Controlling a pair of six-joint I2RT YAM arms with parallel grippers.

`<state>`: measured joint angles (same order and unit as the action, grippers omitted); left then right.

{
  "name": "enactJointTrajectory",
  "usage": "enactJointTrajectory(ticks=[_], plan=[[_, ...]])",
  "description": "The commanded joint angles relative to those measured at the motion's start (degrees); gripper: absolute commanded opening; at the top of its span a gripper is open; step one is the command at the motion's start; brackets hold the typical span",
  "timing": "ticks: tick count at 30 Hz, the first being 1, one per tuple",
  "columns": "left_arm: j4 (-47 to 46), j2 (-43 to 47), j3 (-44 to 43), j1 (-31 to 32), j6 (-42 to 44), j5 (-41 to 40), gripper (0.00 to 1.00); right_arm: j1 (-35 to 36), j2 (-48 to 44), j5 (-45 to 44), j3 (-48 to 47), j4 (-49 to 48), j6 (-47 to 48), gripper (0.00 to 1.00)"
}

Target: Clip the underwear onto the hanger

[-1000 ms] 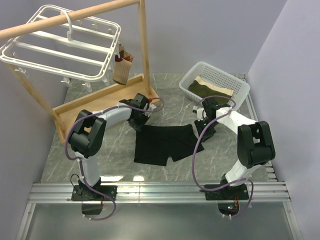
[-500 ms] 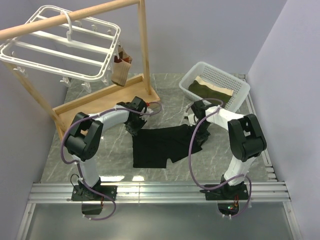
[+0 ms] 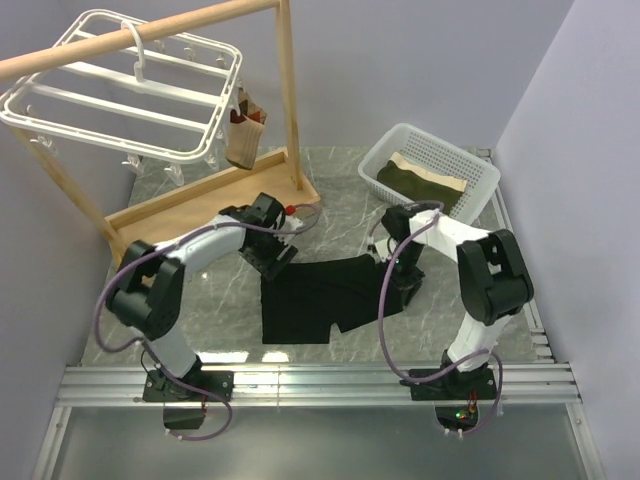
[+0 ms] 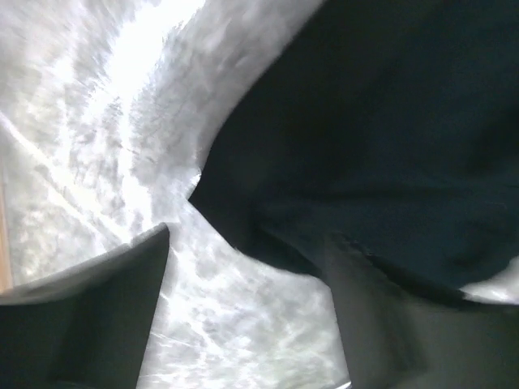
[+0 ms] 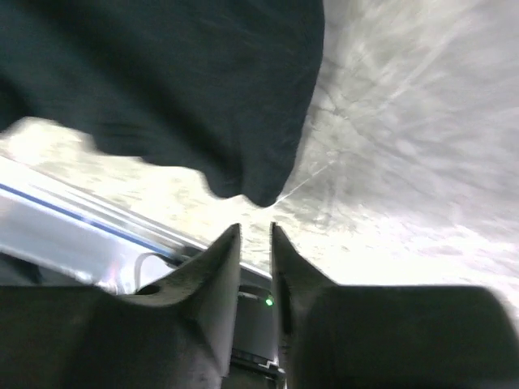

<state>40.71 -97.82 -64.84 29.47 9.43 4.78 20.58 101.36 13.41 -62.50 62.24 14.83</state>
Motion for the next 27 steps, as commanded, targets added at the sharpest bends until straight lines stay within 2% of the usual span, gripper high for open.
enactJointTrajectory(ticks=[1,4,5,6,7,9,15,17,19,20,21,25,27], plan=[[-0.1,11.4,-1.7,0.0,2.8,8.6,0.87,-0.8,-8.7,3.7,-7.3,-1.1,-1.3,0.31],[1.3,18.0,-4.4,0.0,5.0,13.1,0.99,-0.7,-14.5,4.0,-12.1,-6.1,-4.4,0.41],[2.1,19.8,-5.0,0.1,6.0,16.5,0.99,-0.7,-15.7,3.7,-14.2,-8.8,-5.2,0.44],[2.1,21.6,-5.6,0.0,6.2,17.6,0.99,-0.8,-17.8,3.3,-15.1,-10.1,-6.2,0.50],[1.8,25.4,-5.5,0.1,6.2,18.8,0.99,-0.7,-18.9,3.2,-16.0,-11.5,-7.8,0.62],[0.5,29.4,-4.7,0.1,4.6,21.1,0.99,-0.7,-21.0,4.0,-18.1,-15.3,-9.6,0.76],[-6.8,45.5,0.2,-0.9,-3.7,26.8,1.00,-0.7,-21.3,5.4,-23.7,-22.9,-16.5,0.87],[-9.3,50.6,1.3,-4.0,-9.1,28.7,0.99,-0.8,-20.2,6.8,-27.1,-24.1,-17.6,0.91],[-10.9,53.8,0.8,-8.4,-17.6,27.1,0.99,-0.8,-18.9,9.3,-29.5,-24.9,-19.0,0.94],[-10.8,54.6,0.2,-10.2,-18.8,27.5,0.99,-0.8,-18.3,12.1,-32.1,-25.5,-19.6,0.95],[-10.7,55.4,-0.9,-14.6,-20.1,28.0,0.99,-0.8,-16.7,13.6,-33.8,-25.3,-19.9,0.96],[-10.4,62.5,-0.7,-25.7,-27.6,30.7,0.99,-0.4,-13.7,18.0,-41.1,-26.3,-21.2,0.98],[-10.7,65.8,0.0,-33.1,-32.5,30.1,0.99,-0.5,-14.5,19.8,-40.3,-29.7,-22.4,0.99]])
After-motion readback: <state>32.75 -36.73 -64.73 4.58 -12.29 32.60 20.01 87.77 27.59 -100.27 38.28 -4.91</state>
